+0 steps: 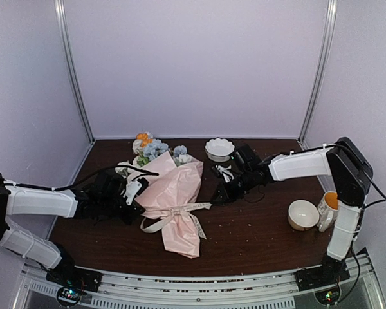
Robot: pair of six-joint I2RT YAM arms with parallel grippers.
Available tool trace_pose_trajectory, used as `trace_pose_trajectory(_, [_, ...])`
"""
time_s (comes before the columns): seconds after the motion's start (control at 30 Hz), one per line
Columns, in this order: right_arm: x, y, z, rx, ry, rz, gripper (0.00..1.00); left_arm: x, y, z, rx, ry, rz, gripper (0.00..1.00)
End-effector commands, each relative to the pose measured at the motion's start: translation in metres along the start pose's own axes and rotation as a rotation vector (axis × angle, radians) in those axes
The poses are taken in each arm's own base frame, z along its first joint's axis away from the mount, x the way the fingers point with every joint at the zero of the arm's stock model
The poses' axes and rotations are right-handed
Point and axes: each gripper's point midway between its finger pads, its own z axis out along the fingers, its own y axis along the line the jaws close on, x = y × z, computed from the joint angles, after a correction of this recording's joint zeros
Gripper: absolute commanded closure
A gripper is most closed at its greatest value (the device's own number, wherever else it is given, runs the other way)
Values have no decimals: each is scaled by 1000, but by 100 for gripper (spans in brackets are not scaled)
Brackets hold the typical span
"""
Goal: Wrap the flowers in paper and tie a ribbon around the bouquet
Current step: Tie the ribbon around the folded bouquet.
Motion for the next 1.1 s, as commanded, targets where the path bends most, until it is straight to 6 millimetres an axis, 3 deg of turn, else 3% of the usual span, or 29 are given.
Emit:
trace_pose_trajectory(0.0, [-4,-26,-22,89,-68,21,100,13,17,-6,-100,-7,-141,100])
trace_pose_trajectory(0.4, [37,-79,-29,177,-35,154,100,36,24,-12,-154,47,-273,100])
trace_pose_trajectory(0.5, [44,-81,-26,168,-21,167,100,40,25,-10,-163,64,-293,100])
trace_pose_trajectory(0.7, [40,-77,-25,138,-24,163,100,48,23,0,-153,111,-316,100])
trace_pose_trajectory(0.87, [29,-48,-26,89,-25,54,100,38,17,1,-111,65,-305,100])
trace_pose_trajectory(1.0, [13,1,-34,69,-85,-88,92,31,18,-2,-113,38,-292,100])
trace_pose_trajectory(1.07, [9,35,-32,46,-105,-154,85,28,18,-4,-107,21,-291,100])
